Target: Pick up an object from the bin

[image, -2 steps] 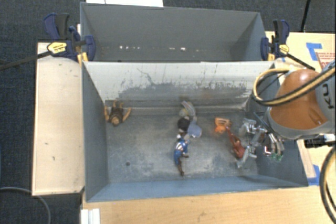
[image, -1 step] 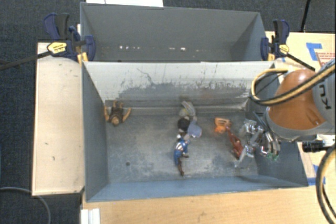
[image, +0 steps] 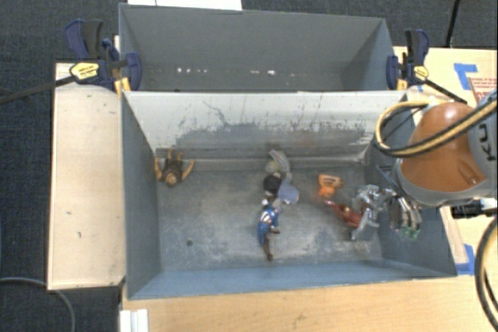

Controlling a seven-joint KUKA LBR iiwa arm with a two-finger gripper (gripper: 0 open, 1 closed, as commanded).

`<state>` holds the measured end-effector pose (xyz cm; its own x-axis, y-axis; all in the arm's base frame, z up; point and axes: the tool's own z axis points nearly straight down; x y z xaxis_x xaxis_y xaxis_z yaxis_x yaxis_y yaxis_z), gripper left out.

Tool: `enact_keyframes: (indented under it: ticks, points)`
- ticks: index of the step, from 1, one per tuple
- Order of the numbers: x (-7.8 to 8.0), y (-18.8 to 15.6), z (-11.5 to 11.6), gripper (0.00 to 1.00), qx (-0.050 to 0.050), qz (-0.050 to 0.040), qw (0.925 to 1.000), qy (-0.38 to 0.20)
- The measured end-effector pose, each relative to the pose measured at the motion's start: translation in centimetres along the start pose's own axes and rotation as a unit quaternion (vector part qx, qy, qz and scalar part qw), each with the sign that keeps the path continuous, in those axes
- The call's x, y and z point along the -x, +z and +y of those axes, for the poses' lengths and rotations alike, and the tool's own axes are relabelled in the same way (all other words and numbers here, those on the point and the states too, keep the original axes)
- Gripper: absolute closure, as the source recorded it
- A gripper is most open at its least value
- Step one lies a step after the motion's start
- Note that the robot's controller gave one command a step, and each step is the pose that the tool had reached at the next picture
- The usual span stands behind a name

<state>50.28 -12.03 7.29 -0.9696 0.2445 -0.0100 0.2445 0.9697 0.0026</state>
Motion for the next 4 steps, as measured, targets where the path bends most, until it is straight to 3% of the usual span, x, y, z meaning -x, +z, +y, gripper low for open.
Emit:
enact_keyframes:
  ticks: [4]
  points:
    - [-0.1, -1.1, 0.0, 1.00, 0.000, 0.0015, 1.0000, -0.002]
